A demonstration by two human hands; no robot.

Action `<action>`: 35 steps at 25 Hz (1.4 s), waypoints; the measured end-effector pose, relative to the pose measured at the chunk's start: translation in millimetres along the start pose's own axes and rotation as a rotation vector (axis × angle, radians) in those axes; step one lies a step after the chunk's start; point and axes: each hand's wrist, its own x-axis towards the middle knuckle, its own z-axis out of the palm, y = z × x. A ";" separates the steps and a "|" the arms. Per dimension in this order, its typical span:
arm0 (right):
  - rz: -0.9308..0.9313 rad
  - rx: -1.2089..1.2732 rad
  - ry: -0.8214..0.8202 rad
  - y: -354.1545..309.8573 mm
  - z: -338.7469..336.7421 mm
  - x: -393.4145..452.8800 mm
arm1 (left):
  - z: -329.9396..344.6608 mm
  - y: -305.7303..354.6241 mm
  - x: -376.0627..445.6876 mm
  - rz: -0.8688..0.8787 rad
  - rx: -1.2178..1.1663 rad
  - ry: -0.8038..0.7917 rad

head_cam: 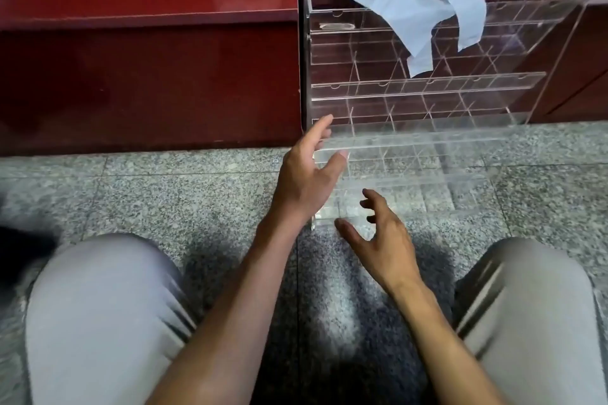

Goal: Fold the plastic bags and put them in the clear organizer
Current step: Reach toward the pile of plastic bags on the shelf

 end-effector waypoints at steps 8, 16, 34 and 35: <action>0.028 -0.075 -0.135 33.0 13.8 -43.0 | 2.7 -47.7 -68.9 -0.203 0.207 -0.141; -0.017 0.015 -0.016 -2.9 -15.2 -51.6 | -34.6 7.6 -85.4 -0.064 0.054 -0.012; -0.553 -0.159 0.136 -198.6 -122.0 86.7 | -131.4 138.4 32.1 0.297 0.388 0.186; -0.564 -0.179 0.118 -202.4 -124.1 101.0 | -134.2 139.5 49.3 0.290 0.413 0.188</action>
